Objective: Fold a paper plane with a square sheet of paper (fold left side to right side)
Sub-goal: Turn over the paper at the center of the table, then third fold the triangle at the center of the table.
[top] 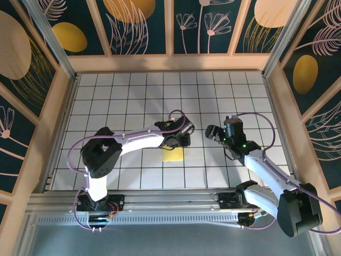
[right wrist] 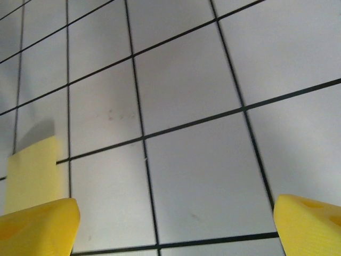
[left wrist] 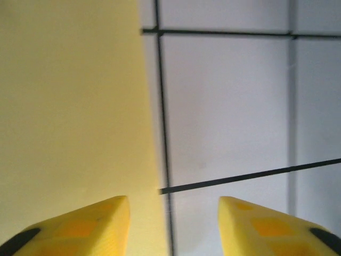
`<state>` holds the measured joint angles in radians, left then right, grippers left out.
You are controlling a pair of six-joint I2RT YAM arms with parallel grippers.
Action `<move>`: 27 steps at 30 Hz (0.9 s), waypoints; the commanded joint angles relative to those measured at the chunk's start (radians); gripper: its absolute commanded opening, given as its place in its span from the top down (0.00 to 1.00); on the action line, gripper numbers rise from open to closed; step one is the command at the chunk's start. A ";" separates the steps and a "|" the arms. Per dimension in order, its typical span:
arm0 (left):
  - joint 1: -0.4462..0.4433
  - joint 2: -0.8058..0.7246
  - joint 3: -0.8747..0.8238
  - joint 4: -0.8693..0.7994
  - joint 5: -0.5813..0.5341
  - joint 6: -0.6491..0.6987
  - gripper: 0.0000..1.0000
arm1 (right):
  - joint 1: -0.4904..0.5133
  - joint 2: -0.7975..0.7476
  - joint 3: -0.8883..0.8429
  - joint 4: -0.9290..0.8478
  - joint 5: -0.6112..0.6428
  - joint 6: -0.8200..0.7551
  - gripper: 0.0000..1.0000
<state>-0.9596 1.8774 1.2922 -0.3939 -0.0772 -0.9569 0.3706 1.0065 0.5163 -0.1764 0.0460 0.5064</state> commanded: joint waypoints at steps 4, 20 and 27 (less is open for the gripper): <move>0.075 -0.135 -0.112 0.228 0.173 0.037 0.44 | -0.010 -0.002 0.025 0.014 -0.233 0.060 0.17; 0.352 -0.472 -0.566 0.532 0.224 0.037 0.29 | 0.155 0.443 0.066 0.428 -0.538 0.288 1.00; 0.353 -0.490 -0.581 0.474 0.166 0.119 0.28 | 0.228 0.634 0.192 0.368 -0.500 0.240 1.00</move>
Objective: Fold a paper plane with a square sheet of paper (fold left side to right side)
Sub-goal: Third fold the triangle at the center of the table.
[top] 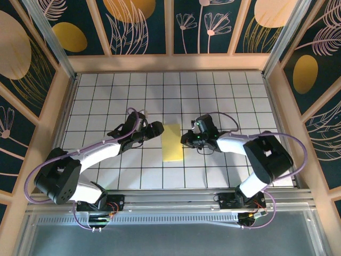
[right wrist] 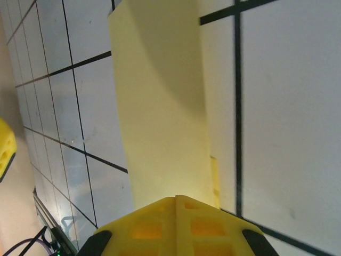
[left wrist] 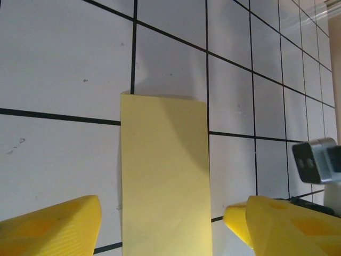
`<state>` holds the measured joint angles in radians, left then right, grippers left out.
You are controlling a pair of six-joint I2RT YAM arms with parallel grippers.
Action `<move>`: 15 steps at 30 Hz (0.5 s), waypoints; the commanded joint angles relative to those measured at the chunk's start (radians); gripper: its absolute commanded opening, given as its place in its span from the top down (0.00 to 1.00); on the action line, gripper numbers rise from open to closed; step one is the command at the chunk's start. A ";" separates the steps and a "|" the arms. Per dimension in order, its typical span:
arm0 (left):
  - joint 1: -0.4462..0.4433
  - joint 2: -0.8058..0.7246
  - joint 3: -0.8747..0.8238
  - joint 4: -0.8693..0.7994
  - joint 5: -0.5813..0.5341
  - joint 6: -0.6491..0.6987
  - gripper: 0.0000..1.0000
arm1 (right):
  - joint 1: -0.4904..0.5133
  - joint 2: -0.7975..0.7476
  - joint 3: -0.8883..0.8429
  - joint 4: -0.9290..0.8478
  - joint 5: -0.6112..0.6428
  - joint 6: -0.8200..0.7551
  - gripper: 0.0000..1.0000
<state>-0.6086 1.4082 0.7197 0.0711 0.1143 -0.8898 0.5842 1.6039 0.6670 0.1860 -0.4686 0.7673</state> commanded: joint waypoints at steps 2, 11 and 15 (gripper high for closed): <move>0.001 -0.020 -0.010 -0.001 -0.026 0.063 0.28 | 0.018 0.065 0.059 -0.001 0.019 -0.026 1.00; 0.002 0.013 -0.008 -0.024 -0.020 0.078 0.28 | 0.021 0.081 0.055 -0.046 0.067 -0.042 1.00; 0.001 0.043 -0.002 -0.018 0.013 0.074 0.28 | 0.021 0.091 0.032 -0.028 0.063 -0.042 1.00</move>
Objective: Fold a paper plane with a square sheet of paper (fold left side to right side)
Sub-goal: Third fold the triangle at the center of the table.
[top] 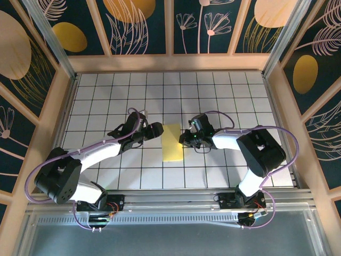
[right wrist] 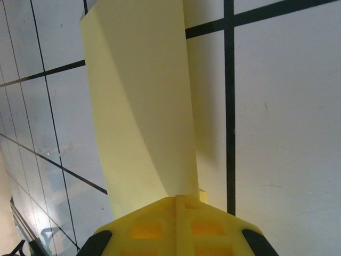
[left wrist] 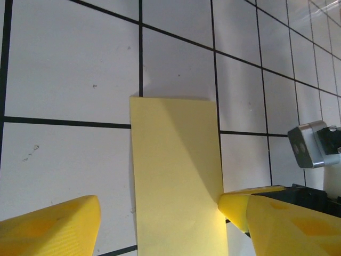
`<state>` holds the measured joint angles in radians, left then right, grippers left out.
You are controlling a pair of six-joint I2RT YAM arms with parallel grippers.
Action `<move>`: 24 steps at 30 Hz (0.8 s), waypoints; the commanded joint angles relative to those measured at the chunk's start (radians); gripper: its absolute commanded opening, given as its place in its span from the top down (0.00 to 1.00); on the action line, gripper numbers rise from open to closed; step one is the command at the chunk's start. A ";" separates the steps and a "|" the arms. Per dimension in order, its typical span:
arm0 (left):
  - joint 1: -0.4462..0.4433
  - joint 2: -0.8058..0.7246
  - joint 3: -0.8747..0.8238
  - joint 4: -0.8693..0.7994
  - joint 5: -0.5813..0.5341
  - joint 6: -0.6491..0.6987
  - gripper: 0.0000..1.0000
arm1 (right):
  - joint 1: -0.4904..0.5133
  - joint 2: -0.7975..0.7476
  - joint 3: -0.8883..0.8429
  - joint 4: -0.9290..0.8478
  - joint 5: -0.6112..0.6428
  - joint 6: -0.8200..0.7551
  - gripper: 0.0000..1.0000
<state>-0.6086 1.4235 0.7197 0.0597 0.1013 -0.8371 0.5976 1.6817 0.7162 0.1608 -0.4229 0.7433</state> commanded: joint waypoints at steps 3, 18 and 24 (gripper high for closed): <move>0.001 0.055 0.009 -0.014 0.051 0.018 0.31 | 0.008 0.027 -0.026 -0.006 0.020 -0.022 1.00; -0.012 0.209 0.026 0.016 0.273 0.001 0.65 | 0.009 0.047 -0.040 -0.055 0.076 -0.052 1.00; -0.028 0.260 0.050 -0.004 0.288 0.007 0.68 | 0.009 0.046 -0.037 -0.056 0.076 -0.055 1.00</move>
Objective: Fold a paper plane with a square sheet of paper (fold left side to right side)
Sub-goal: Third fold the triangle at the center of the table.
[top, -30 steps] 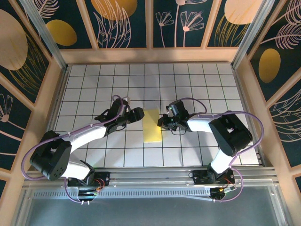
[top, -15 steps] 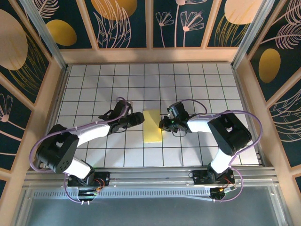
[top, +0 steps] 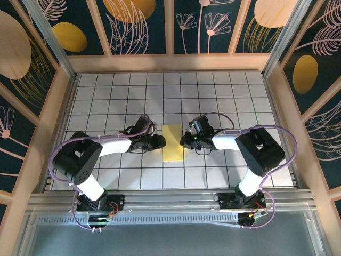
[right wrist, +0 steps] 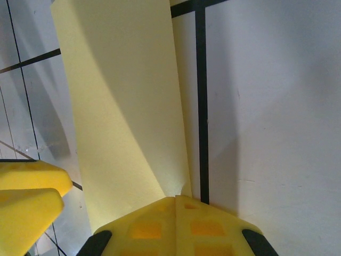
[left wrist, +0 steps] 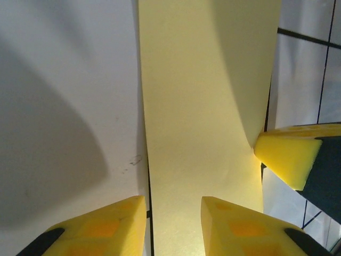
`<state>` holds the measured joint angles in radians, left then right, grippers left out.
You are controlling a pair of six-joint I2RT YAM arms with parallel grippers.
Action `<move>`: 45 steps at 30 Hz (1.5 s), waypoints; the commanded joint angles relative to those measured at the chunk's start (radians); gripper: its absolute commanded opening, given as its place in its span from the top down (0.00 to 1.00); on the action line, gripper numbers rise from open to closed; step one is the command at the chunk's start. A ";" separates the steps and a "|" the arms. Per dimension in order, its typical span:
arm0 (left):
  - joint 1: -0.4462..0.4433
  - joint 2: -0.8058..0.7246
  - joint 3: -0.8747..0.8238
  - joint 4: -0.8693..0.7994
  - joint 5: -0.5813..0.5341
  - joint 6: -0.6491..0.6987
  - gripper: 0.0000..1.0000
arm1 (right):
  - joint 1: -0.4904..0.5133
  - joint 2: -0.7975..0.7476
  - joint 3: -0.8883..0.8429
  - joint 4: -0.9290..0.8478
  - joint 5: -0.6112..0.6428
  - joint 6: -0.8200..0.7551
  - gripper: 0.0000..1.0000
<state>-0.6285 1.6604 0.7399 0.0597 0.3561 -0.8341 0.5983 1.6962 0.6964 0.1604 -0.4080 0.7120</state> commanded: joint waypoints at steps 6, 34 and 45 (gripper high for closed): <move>-0.014 0.048 0.042 -0.012 0.024 0.003 0.70 | 0.009 0.026 -0.021 -0.056 0.064 -0.023 1.00; -0.036 0.088 0.079 -0.090 0.006 0.004 0.69 | 0.011 0.030 -0.024 -0.048 0.065 -0.023 1.00; -0.037 0.059 0.054 -0.015 0.048 -0.051 0.73 | 0.010 0.030 -0.026 -0.045 0.061 -0.023 1.00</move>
<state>-0.6605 1.7283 0.8074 0.0235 0.3786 -0.8604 0.6022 1.6962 0.6964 0.1612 -0.3985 0.7120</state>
